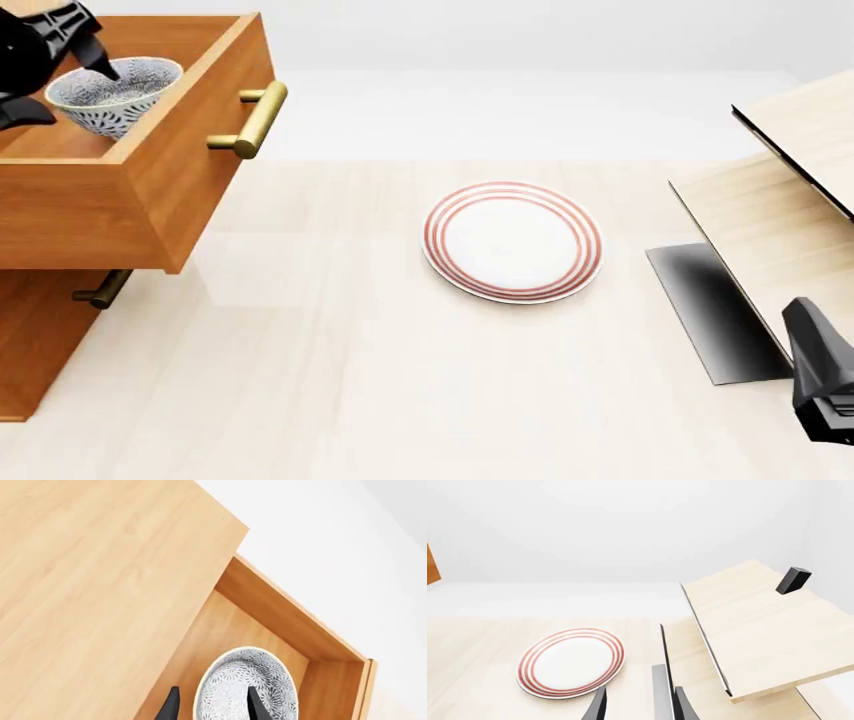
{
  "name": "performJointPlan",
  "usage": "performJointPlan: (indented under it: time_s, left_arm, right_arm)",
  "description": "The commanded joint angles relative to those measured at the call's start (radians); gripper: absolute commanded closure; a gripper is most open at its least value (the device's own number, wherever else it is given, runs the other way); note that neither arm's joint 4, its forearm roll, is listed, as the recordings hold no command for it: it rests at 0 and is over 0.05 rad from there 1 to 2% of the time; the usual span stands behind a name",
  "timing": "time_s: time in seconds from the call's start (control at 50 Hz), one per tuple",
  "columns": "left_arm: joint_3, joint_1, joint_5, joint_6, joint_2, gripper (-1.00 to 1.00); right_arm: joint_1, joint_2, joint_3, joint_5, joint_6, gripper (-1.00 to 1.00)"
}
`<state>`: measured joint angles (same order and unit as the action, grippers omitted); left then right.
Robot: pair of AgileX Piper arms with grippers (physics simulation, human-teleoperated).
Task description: Open the top drawer of the cabinet and put the bowl in it.
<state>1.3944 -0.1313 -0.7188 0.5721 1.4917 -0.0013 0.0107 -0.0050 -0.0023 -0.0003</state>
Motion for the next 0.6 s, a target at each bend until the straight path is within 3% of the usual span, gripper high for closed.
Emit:
performJointPlan:
  time_s: [0.02, 0.6]
  left_arm:
    - [0.013, -0.004, -0.005, -0.010, 0.016, -1.00]
    - [0.082, -0.015, -0.111, -0.040, -0.033, -1.00]
  right_arm:
    - [0.000, -0.002, 0.001, 0.000, 0.001, -1.00]
    - [0.000, -0.002, 0.001, 0.000, 0.001, -1.00]
